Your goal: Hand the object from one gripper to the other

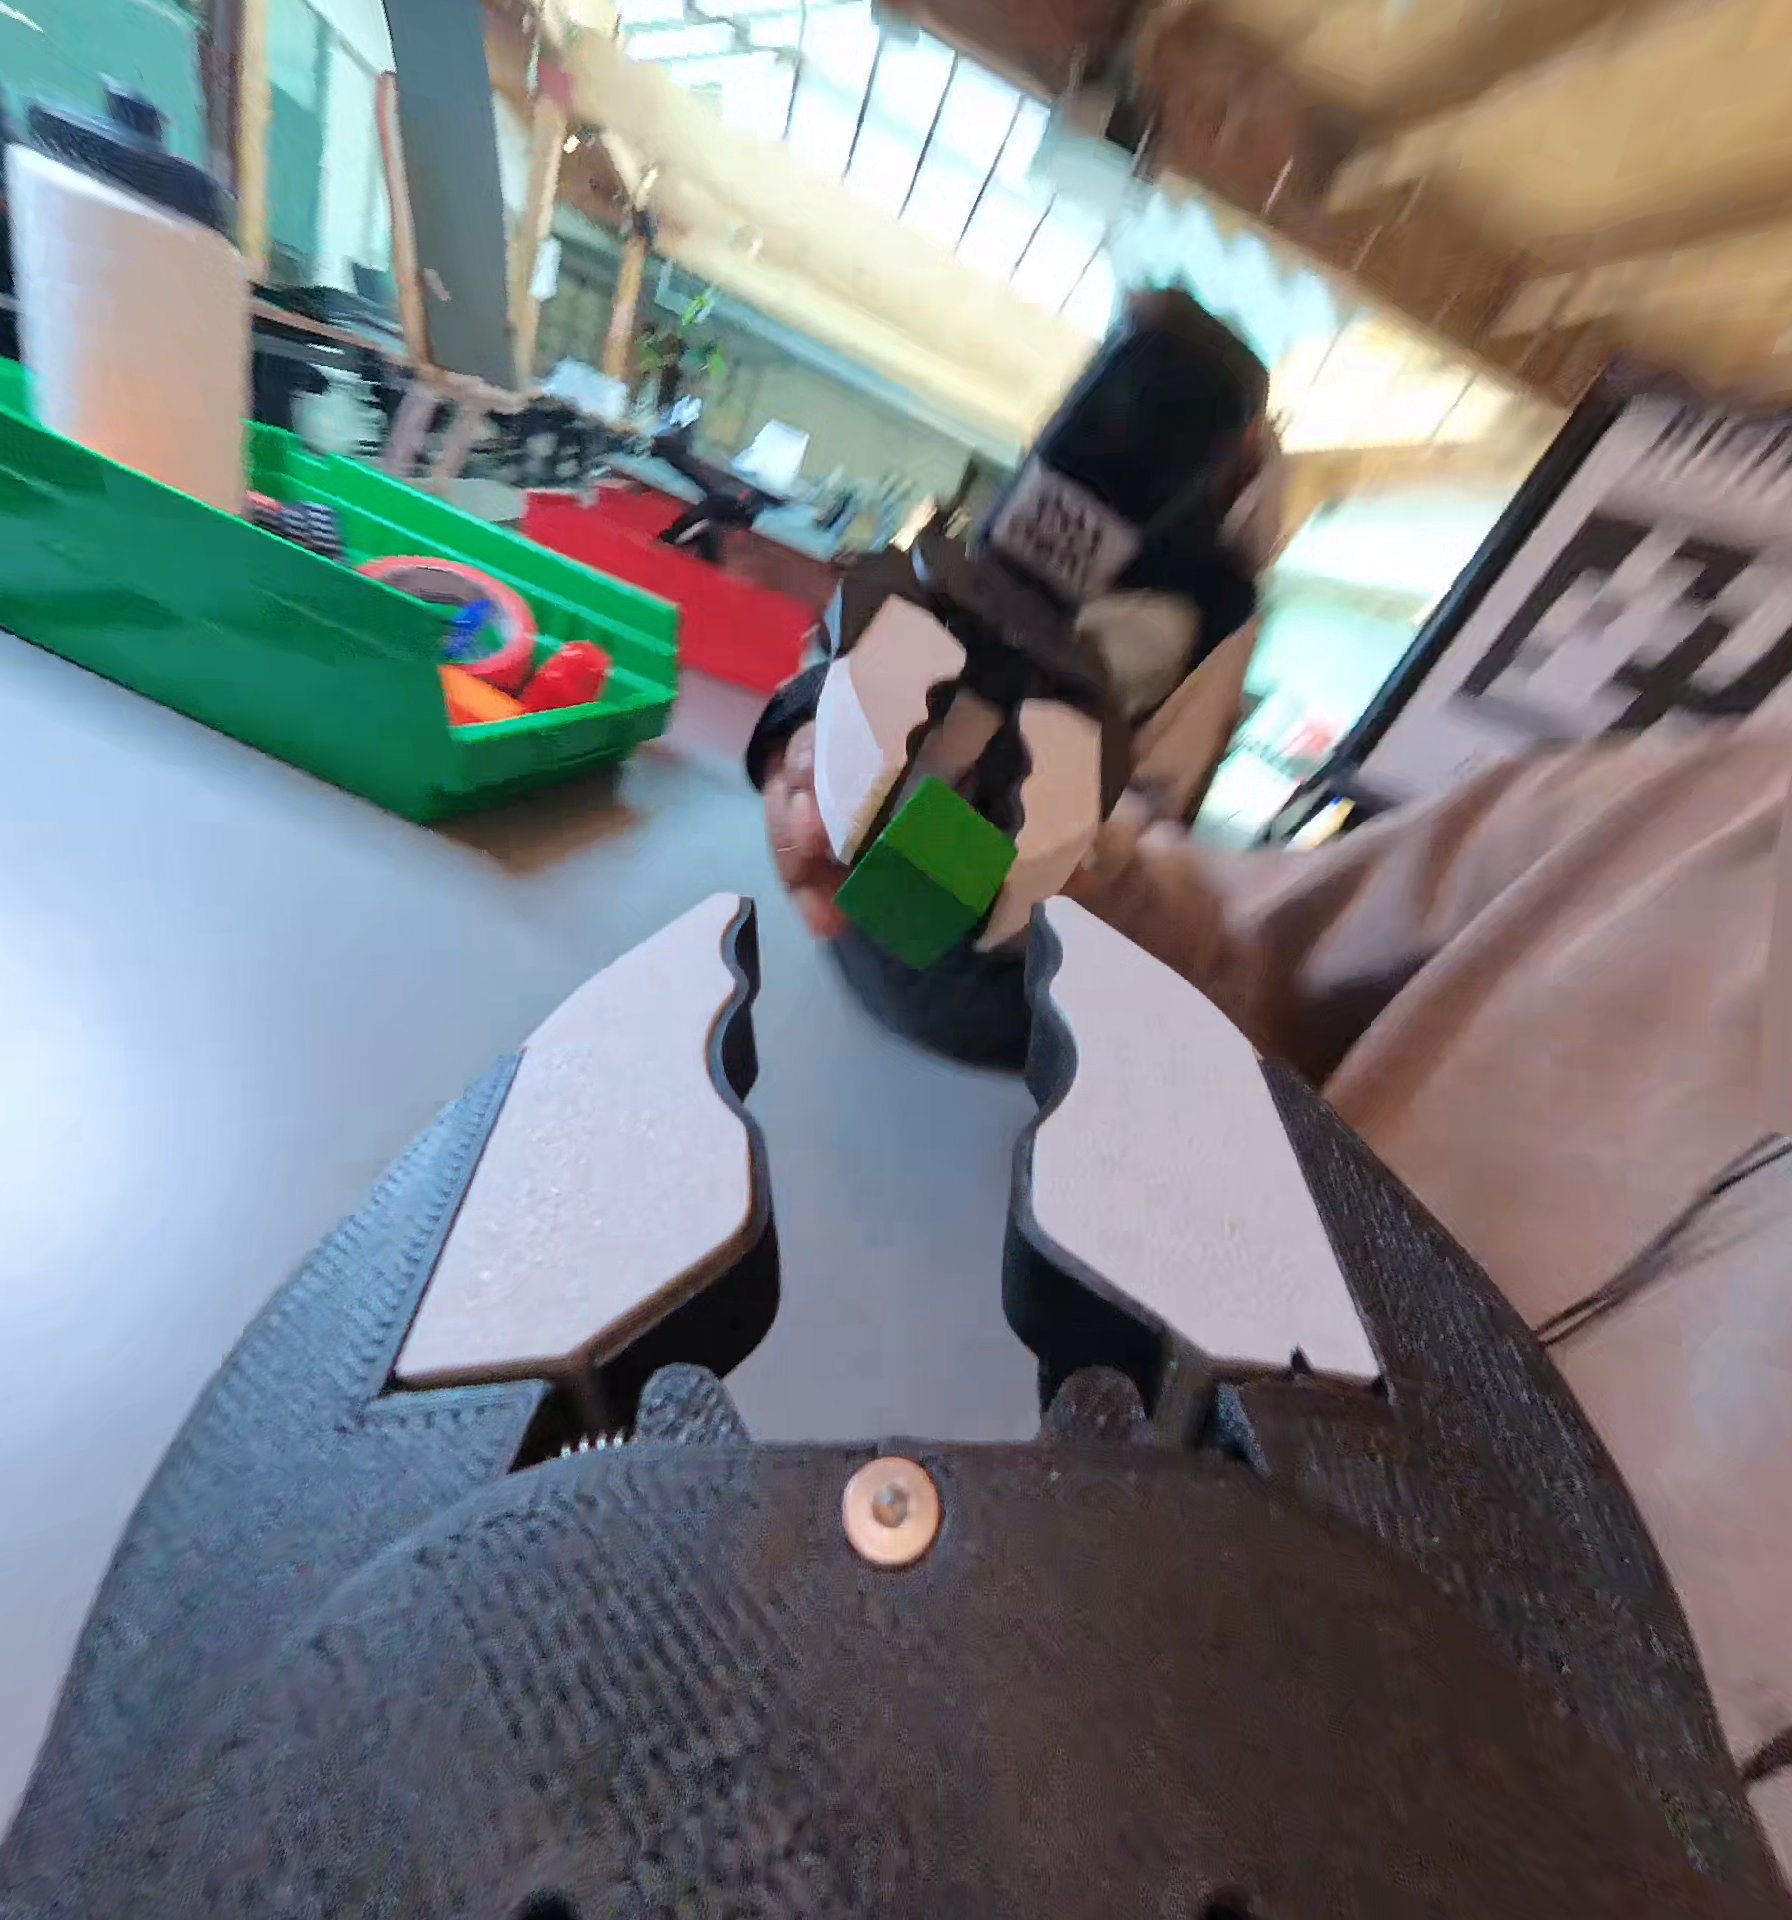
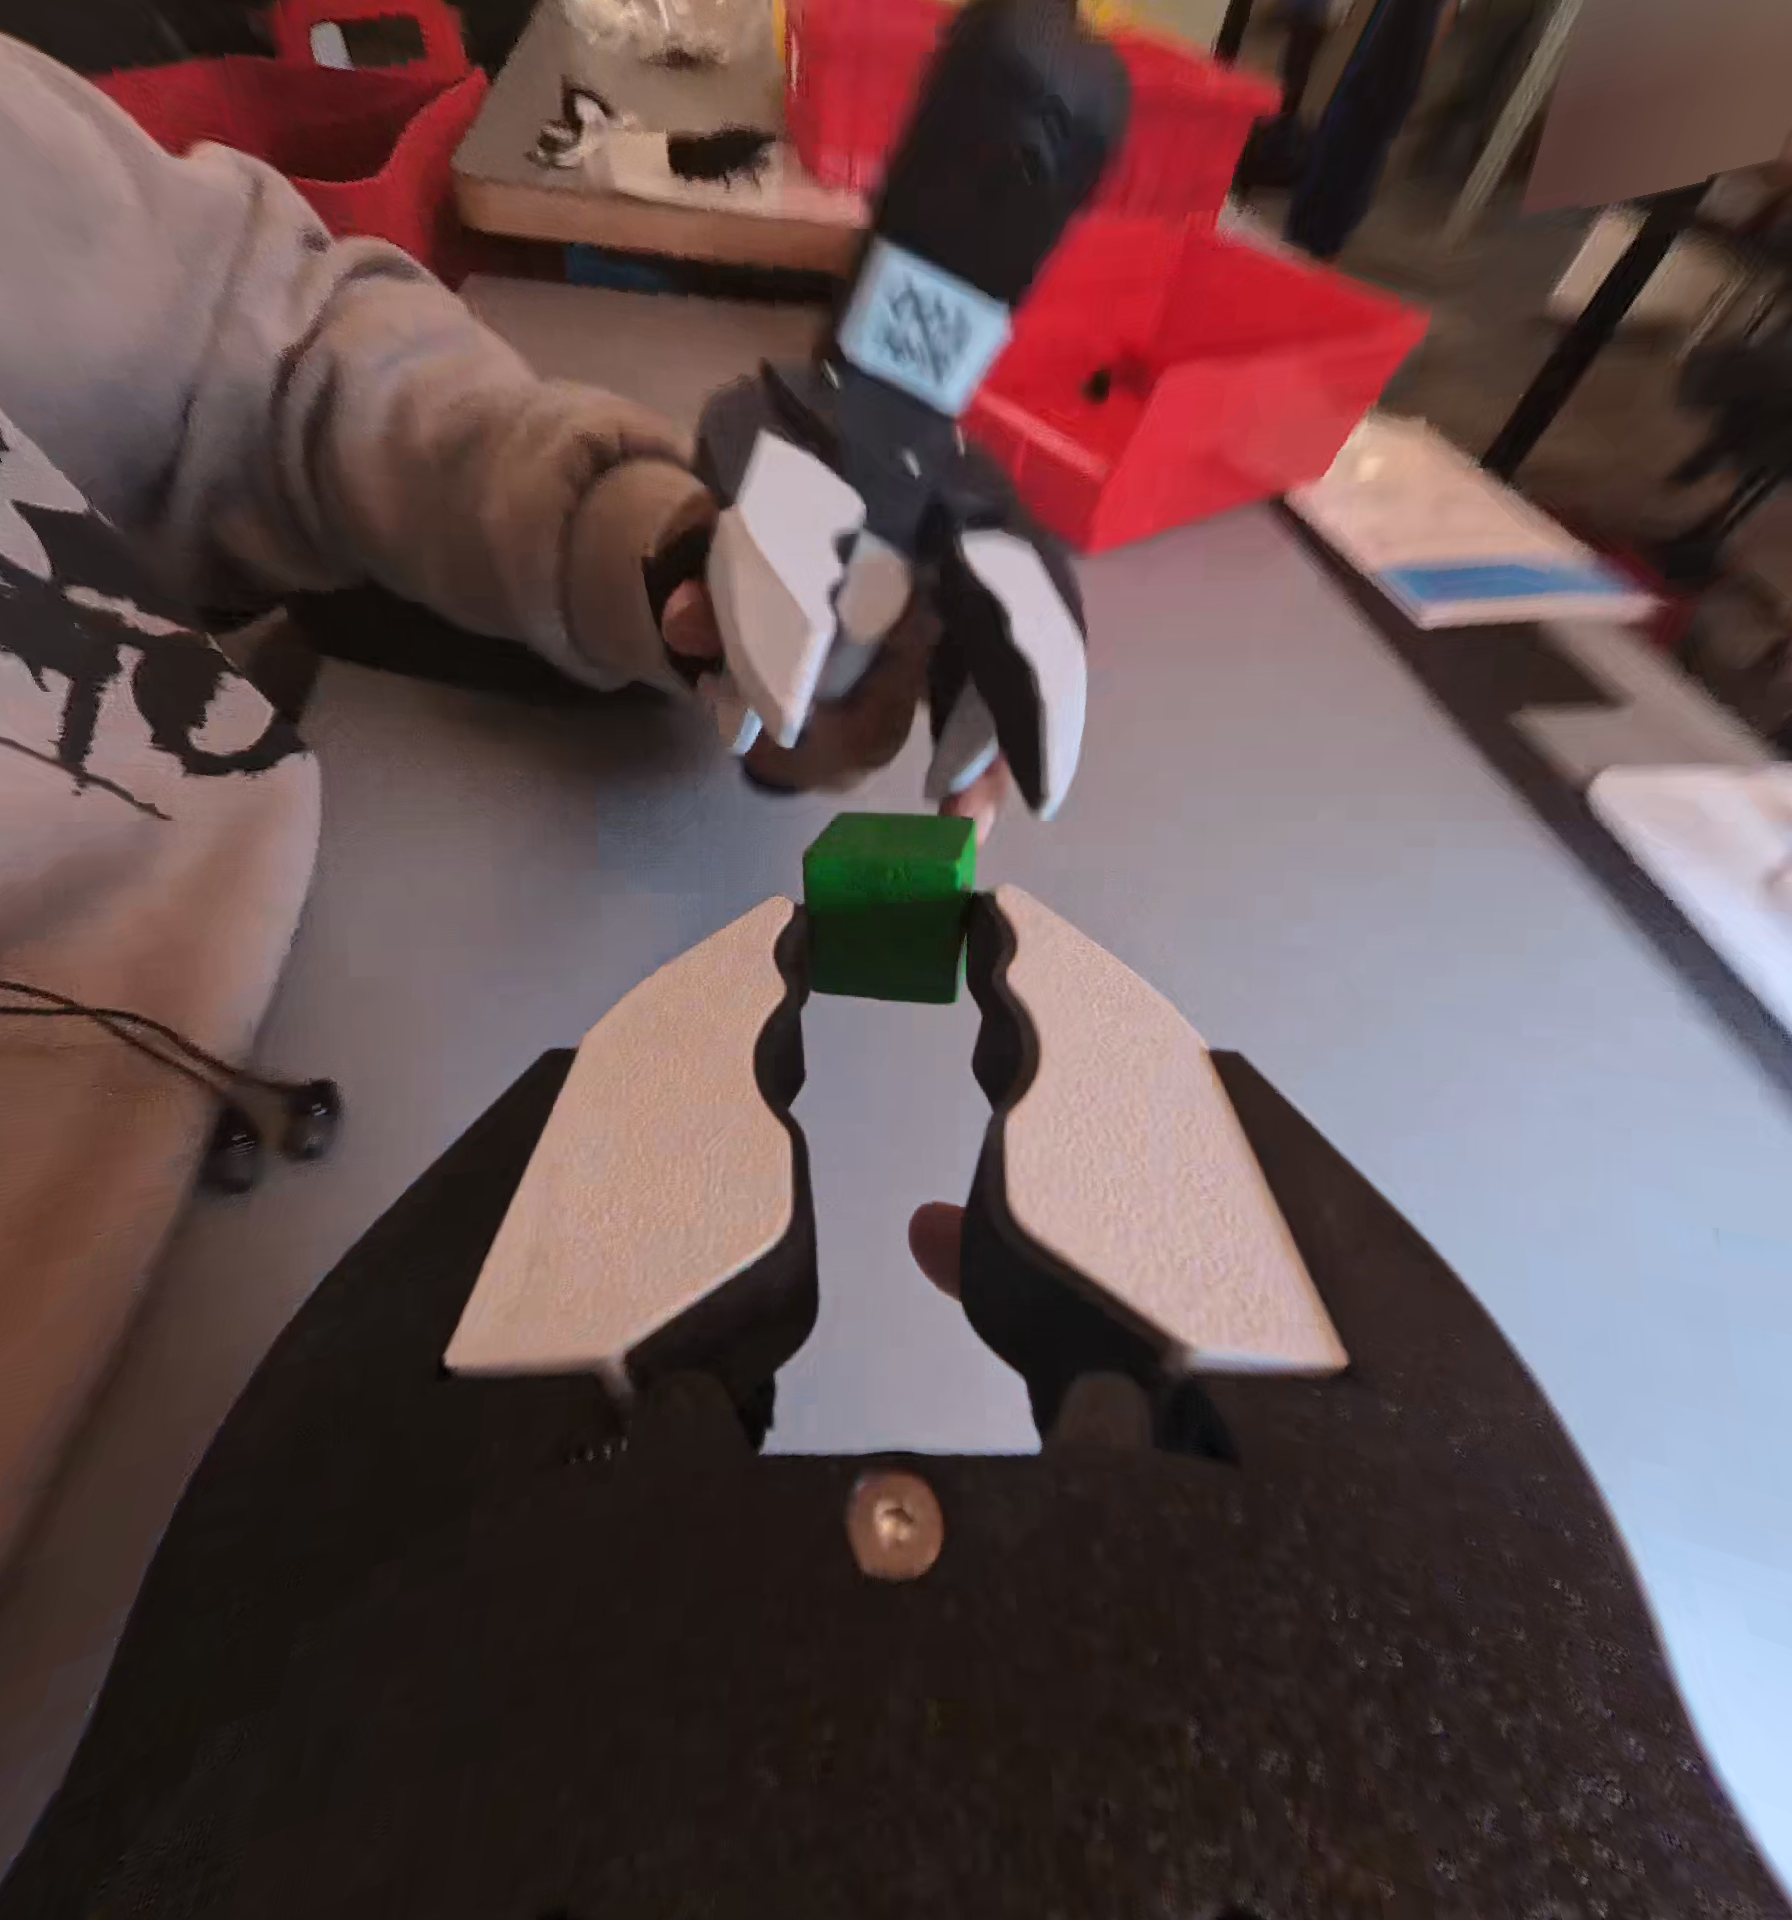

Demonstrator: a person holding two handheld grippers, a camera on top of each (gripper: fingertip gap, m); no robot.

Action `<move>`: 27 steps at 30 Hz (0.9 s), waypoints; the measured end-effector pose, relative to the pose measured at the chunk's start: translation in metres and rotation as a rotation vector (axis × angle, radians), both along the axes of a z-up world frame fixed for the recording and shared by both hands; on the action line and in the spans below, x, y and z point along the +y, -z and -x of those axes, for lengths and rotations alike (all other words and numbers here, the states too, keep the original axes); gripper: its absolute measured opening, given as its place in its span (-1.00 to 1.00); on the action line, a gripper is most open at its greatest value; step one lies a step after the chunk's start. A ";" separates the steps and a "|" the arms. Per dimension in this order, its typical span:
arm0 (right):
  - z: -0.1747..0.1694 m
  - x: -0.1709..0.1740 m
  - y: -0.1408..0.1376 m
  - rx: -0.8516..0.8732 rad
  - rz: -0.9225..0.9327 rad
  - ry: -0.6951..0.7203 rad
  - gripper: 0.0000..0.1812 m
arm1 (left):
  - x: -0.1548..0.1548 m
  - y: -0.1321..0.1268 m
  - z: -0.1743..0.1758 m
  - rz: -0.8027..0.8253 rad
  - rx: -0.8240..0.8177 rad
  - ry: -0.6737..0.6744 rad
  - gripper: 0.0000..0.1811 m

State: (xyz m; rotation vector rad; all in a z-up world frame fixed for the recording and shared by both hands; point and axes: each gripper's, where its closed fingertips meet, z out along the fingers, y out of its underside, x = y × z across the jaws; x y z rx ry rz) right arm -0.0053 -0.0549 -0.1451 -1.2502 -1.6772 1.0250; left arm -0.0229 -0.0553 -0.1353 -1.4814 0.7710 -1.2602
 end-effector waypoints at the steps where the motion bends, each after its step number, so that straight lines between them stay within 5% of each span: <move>1: -0.003 0.003 0.009 -0.072 0.059 0.006 -0.68 | 0.001 0.007 0.002 -0.113 0.137 -0.045 -0.45; 6: -0.007 0.025 0.043 -0.314 0.299 0.192 -0.68 | 0.009 0.034 0.002 -0.669 0.693 -0.287 -0.48; 12: 0.003 0.015 0.047 -0.322 0.494 0.191 -0.68 | 0.011 0.053 -0.015 -1.194 1.025 -0.414 -0.45; 22: 0.013 0.007 0.050 -0.295 0.530 0.153 -0.66 | 0.017 0.056 -0.012 -1.257 1.074 -0.430 -0.60; 27: 0.006 0.015 -0.003 0.054 0.202 0.045 -0.45 | 0.027 0.032 0.006 -0.695 0.651 -0.452 -0.60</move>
